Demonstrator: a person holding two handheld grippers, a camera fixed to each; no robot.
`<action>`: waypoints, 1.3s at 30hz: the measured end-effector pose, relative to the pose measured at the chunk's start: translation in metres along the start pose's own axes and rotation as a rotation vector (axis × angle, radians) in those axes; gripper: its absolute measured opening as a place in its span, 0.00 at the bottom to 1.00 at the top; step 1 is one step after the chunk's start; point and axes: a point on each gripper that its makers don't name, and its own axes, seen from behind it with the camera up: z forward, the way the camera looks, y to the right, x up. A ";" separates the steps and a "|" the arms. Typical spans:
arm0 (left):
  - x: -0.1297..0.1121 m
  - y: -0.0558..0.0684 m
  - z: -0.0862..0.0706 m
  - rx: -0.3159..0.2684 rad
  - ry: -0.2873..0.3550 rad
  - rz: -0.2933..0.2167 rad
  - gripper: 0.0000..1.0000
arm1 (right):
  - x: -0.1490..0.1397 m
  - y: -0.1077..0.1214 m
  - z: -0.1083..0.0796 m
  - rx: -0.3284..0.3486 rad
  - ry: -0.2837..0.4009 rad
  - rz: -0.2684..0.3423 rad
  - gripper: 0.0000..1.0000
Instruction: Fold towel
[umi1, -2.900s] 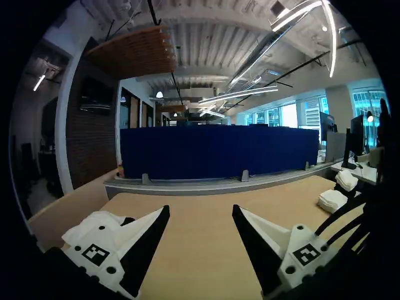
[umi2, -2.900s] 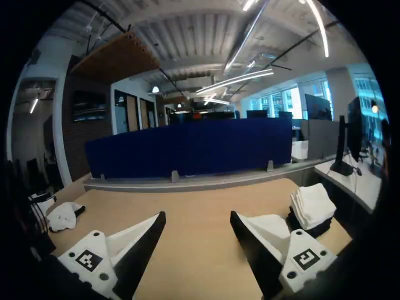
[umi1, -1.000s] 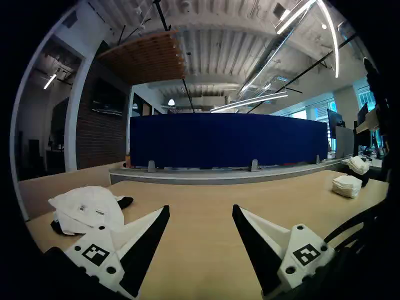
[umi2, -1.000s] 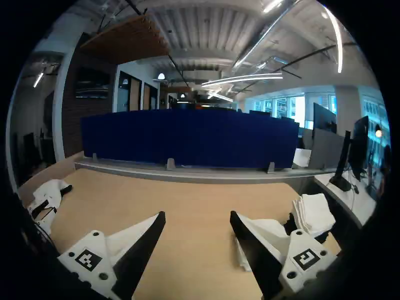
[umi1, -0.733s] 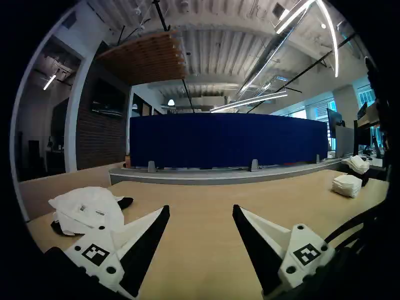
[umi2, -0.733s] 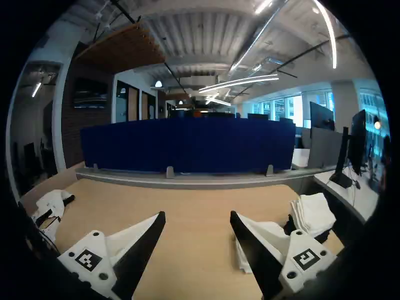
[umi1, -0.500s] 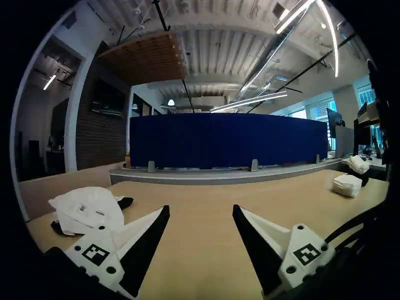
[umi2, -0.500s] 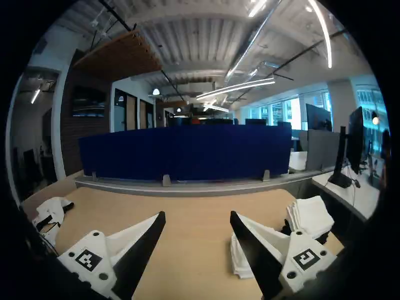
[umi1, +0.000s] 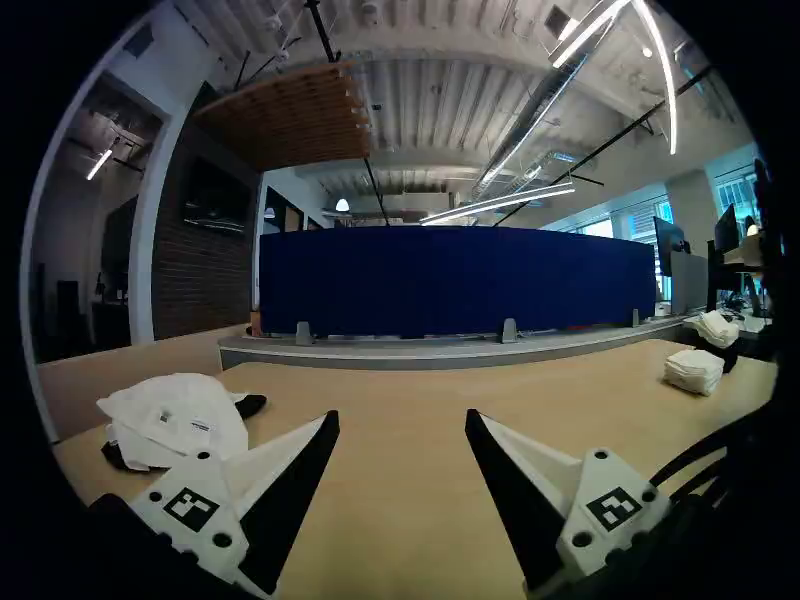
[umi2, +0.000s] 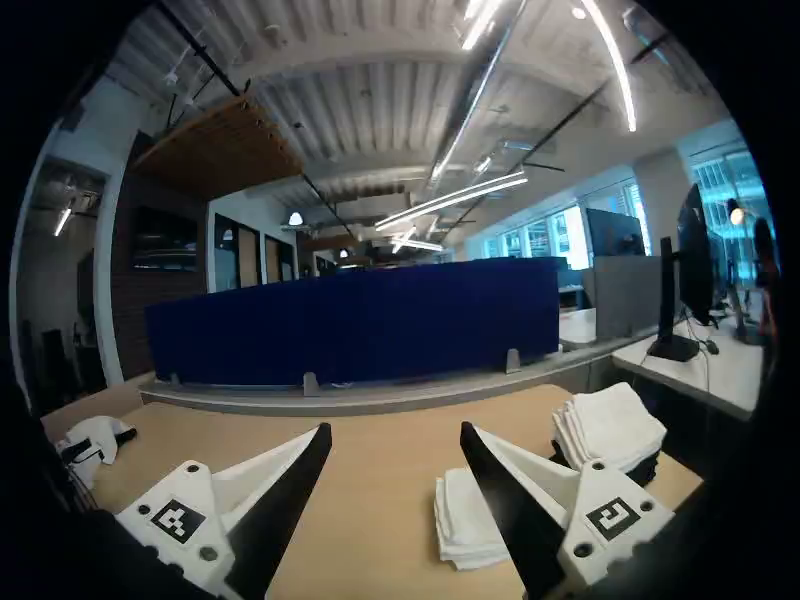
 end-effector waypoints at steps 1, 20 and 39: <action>0.000 0.000 0.000 0.000 0.000 0.000 0.94 | -0.003 0.002 0.000 -0.003 0.004 0.003 1.00; 0.000 0.000 0.000 0.000 0.000 0.000 0.94 | -0.088 0.018 0.004 -0.032 -0.001 0.014 1.00; 0.001 0.001 0.000 0.000 0.000 0.000 0.95 | -0.110 0.016 0.002 -0.017 0.027 0.029 1.00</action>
